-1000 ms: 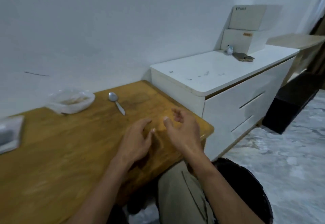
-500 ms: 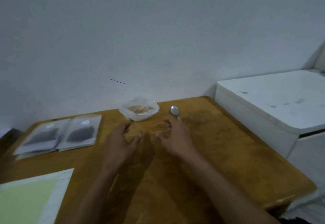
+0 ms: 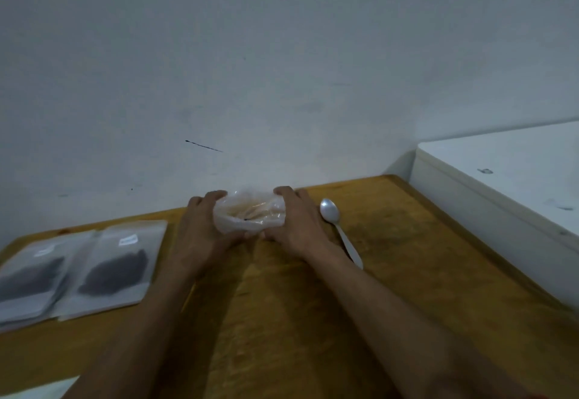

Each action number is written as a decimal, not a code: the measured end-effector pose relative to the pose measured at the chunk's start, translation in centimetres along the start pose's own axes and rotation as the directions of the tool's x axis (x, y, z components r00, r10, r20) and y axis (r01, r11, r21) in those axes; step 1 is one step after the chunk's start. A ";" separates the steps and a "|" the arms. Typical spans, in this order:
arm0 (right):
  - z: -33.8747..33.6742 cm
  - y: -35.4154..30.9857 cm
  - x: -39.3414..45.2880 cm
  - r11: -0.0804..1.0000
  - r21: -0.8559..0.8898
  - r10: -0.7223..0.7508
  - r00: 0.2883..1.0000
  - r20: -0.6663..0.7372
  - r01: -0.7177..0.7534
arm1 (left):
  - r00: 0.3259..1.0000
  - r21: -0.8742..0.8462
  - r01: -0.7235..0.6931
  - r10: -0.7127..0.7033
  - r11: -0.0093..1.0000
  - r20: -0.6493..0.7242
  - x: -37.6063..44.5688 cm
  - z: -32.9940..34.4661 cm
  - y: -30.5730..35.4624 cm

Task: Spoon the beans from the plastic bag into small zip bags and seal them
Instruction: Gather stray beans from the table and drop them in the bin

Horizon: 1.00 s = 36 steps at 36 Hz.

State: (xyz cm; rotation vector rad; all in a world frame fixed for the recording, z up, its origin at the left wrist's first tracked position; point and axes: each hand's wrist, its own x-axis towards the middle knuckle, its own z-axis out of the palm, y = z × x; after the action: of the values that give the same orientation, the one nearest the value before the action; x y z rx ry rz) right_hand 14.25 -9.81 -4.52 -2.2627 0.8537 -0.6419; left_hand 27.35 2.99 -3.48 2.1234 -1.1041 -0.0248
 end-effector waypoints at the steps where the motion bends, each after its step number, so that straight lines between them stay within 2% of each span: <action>1: -0.1 0.2 -0.2 1.000 0.007 -0.008 1.000 -0.024 0.008 | 1.000 -0.002 0.007 -0.007 1.000 -0.017 -0.2 0.0 0.0; 5: -1.0 0.6 -1.7 1.000 -0.003 -0.027 0.993 -0.116 0.027 | 0.996 0.020 0.030 -0.028 0.999 -0.080 -1.6 0.1 1.2; 8: -2.4 0.3 -3.4 0.999 -0.007 -0.048 0.981 -0.186 0.047 | 0.996 0.043 -0.005 0.008 0.999 -0.089 -3.4 -0.2 3.0; 14: -7.8 -0.4 -8.6 0.998 0.035 -0.037 0.964 -0.265 0.048 | 0.991 -0.046 -0.067 0.061 0.997 -0.116 -6.6 -1.1 7.6; 19: -14.3 0.3 -15.0 0.996 -0.091 -0.034 0.934 -0.355 0.001 | 0.986 -0.145 -0.166 0.160 0.975 -0.054 -10.2 -0.2 13.6; 24: -21.2 2.6 -22.6 0.987 -0.120 0.041 0.889 -0.456 -0.107 | 0.948 -0.214 -0.295 0.313 0.931 0.051 -14.6 2.5 21.3; 28: -26.3 4.9 -29.4 0.961 -0.144 0.112 0.809 -0.578 -0.236 | 0.908 -0.298 -0.365 0.407 0.882 0.094 -18.7 5.8 27.5; 32: -29.4 8.6 -36.0 0.907 -0.109 0.214 0.671 -0.710 -0.406 | 0.861 -0.337 -0.400 0.476 0.852 0.181 -23.2 9.9 32.7; 36: -30.0 13.2 -41.7 0.859 -0.008 0.317 0.543 -0.777 -0.512 | 0.798 -0.360 -0.440 0.542 0.823 0.264 -27.8 15.4 35.8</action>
State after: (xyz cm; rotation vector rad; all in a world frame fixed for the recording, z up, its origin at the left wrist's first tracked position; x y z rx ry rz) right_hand -37.73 0.52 -2.15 -1.7961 1.9112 -1.3472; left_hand -20.41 0.67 -1.09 1.5493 -1.7408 -0.3136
